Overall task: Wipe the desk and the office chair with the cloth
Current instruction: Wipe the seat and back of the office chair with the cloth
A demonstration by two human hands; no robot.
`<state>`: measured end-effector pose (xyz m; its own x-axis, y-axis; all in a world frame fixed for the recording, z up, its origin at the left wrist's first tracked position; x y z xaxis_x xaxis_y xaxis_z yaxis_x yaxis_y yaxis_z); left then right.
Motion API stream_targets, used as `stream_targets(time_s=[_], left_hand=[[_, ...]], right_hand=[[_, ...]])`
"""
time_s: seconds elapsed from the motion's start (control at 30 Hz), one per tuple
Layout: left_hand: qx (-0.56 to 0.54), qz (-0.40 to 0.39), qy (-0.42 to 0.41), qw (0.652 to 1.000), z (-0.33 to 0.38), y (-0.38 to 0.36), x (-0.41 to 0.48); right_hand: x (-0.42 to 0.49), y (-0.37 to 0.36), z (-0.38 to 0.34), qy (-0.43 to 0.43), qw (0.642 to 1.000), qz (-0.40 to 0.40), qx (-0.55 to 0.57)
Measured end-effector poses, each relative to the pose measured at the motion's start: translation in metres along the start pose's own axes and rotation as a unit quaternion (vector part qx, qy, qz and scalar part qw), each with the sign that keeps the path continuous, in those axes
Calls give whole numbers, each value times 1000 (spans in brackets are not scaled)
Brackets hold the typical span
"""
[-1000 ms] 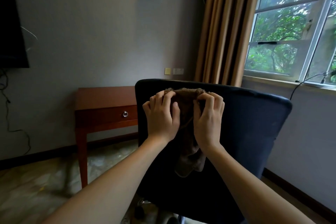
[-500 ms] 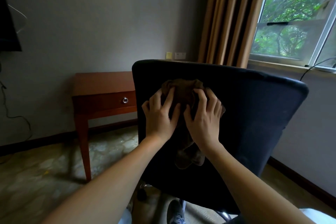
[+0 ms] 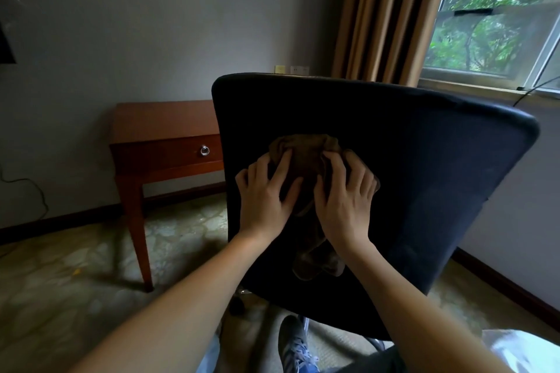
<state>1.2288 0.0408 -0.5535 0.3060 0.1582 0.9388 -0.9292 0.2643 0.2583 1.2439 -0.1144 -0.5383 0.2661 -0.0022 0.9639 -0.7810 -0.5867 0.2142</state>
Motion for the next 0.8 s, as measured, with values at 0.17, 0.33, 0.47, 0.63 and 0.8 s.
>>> stream_targets(time_s=[0.17, 0.33, 0.47, 0.63, 0.8], left_hand=[[0, -9, -8, 1000, 8, -6, -12], [0, -12, -28, 1000, 18, -8, -18], [0, -22, -61, 998, 28, -10, -20], [-9, -33, -81, 996, 40, -15, -33], [-11, -42, -87, 995, 45, -12, -40]], right_hand=[[-10, 2, 11, -6, 1000, 7, -8], [-19, 5, 24, -19, 1000, 10, -12], [-27, 9, 39, -16, 1000, 4, -11], [-43, 11, 52, -35, 999, -6, -16], [-52, 18, 57, -44, 998, -41, 28]])
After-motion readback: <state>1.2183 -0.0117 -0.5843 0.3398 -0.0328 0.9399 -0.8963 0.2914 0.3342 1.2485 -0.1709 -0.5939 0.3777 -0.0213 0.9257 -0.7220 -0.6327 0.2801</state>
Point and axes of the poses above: each hand's wrist, its own x-axis towards the middle knuckle, its own y-axis out of the back of the hand, z = x × y, the point moved 6 cm from there along x, towards the middle knuckle, and after that the axes turned 8 degrees about z, right-handed, at the moved point
